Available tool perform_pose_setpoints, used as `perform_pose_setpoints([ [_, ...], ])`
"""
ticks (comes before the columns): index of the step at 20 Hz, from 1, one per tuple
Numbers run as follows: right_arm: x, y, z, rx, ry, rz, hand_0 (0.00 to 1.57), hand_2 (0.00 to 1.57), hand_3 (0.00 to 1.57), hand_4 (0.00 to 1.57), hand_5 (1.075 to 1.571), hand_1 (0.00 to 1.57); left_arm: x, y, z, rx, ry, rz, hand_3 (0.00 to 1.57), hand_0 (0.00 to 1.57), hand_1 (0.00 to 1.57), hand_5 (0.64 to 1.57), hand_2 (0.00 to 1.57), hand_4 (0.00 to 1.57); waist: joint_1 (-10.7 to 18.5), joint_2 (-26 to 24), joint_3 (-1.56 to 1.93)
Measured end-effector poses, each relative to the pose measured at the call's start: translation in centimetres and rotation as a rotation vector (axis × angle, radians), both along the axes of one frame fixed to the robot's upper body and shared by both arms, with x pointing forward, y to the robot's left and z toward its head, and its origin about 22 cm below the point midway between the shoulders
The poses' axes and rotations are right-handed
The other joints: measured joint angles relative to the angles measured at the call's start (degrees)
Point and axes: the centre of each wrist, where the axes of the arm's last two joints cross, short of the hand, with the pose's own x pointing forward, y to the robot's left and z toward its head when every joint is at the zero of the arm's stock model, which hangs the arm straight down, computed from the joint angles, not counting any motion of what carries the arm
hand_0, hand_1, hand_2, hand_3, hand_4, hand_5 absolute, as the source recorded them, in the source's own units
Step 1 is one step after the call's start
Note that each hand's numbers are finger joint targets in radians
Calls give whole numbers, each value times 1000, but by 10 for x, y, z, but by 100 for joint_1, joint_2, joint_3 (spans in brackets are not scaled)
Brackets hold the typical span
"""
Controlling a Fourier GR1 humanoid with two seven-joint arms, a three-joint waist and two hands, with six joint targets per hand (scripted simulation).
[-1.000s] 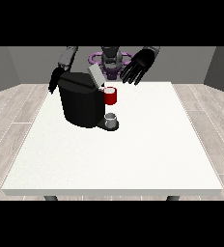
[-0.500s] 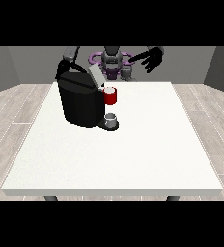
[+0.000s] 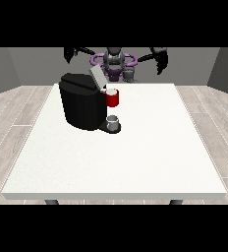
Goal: Insert the coffee pod into the coffee machine and close the lid
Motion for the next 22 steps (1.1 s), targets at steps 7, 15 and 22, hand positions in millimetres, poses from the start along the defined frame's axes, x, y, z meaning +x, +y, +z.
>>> perform_pose_setpoints([
  [7, 19, -16, 29, -46, -50, 8, 0, 0, 0, 0, 1571, 0, -6, 1, 7, -67, 6, 2, 0, 0, 0, 1571, 0, 411, 370, 127, 3],
  [15, 46, -24, 49, 55, -46, -24, 0, 0, 0, 92, 1571, 0, -15, -5, 20, -90, -76, -7, 0, 0, 0, 1571, 0, 382, 626, 630, 5],
  [22, 63, -30, 55, 120, -12, -39, 0, 0, 0, 56, 1571, 0, -26, -9, 38, -86, -119, -6, 0, 0, 0, 1571, 0, 282, 754, 949, 5],
])
